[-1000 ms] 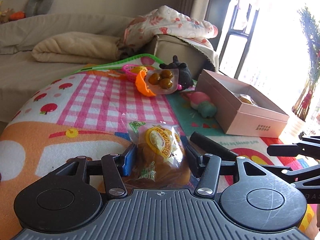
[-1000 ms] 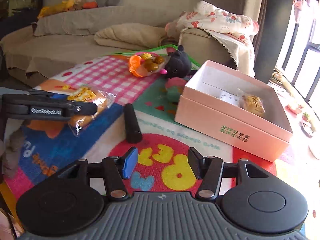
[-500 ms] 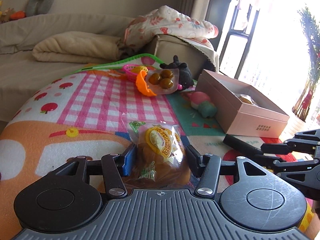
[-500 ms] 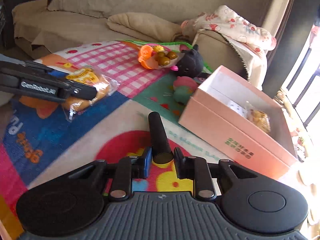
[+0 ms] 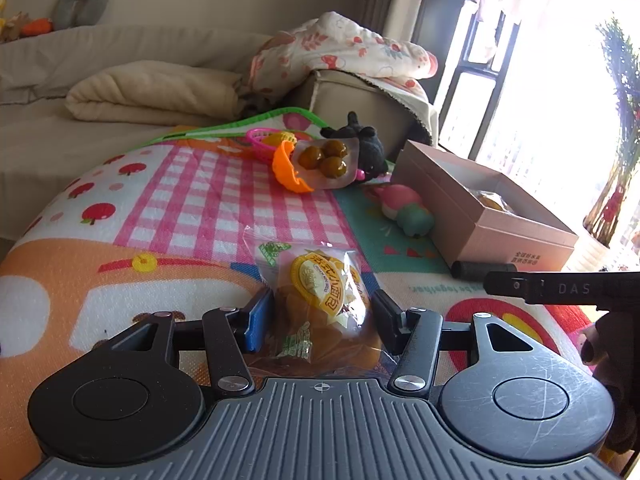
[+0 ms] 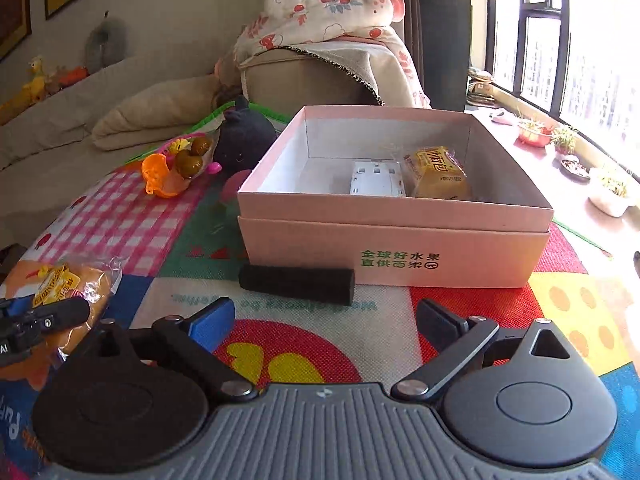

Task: Organize objects
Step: 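Grasp the black marker with the right gripper and lift it, then place the marker in the pink box while the left gripper places the bread roll there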

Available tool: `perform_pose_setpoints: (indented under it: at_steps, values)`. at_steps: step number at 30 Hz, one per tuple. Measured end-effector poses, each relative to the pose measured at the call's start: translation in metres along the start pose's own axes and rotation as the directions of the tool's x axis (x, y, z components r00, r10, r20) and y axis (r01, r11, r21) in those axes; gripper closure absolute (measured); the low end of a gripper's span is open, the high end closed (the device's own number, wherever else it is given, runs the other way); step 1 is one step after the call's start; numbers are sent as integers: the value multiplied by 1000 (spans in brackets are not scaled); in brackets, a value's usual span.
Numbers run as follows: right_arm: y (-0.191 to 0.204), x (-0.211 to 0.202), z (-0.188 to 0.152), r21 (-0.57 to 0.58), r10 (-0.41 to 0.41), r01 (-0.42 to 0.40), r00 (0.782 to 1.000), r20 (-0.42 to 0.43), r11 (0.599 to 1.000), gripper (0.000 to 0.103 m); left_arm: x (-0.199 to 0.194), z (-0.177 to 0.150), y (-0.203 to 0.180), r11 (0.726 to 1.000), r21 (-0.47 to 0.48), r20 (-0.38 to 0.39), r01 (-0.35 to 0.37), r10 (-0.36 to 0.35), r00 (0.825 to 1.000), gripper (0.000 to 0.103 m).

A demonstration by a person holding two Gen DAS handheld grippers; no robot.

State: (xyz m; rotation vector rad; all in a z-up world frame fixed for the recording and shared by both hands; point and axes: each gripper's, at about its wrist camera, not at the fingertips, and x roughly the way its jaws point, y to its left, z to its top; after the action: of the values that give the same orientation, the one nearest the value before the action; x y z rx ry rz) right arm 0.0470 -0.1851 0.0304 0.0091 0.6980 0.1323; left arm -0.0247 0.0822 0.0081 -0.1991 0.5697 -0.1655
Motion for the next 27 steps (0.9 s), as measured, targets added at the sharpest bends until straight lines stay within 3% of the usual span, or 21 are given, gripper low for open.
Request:
perform_pose_setpoints:
  at_steps: [5, 7, 9, 16, 20, 27]
  values:
    - [22, 30, 13, -12, -47, 47, 997, -58, 999, 6, 0, 1, 1, 1000, -8, 0, 4, -4, 1000, 44]
    - [24, 31, 14, -20, -62, 61, 996, -65, 998, 15, 0, 1, 1, 1000, -5, 0, 2, -2, 1000, 44]
    - [23, 22, 13, -42, -35, 32, 997, -67, 999, 27, 0, 0, 0, 1000, 1, 0, -3, 3, 1000, 44]
    - [-7, -57, -10, -109, 77, -76, 997, 3, 991, 27, -7, -1, -15, 995, 85, -14, -50, 51, 999, 46]
    - [-36, -110, -29, -147, 60, -42, 991, 123, 988, 27, -16, 12, -37, 993, 115, -29, 30, -27, 999, 46]
    - [-79, -149, -41, -48, 28, -16, 966, 258, 999, 27, 8, 96, -126, 969, 183, 33, 168, -177, 984, 46]
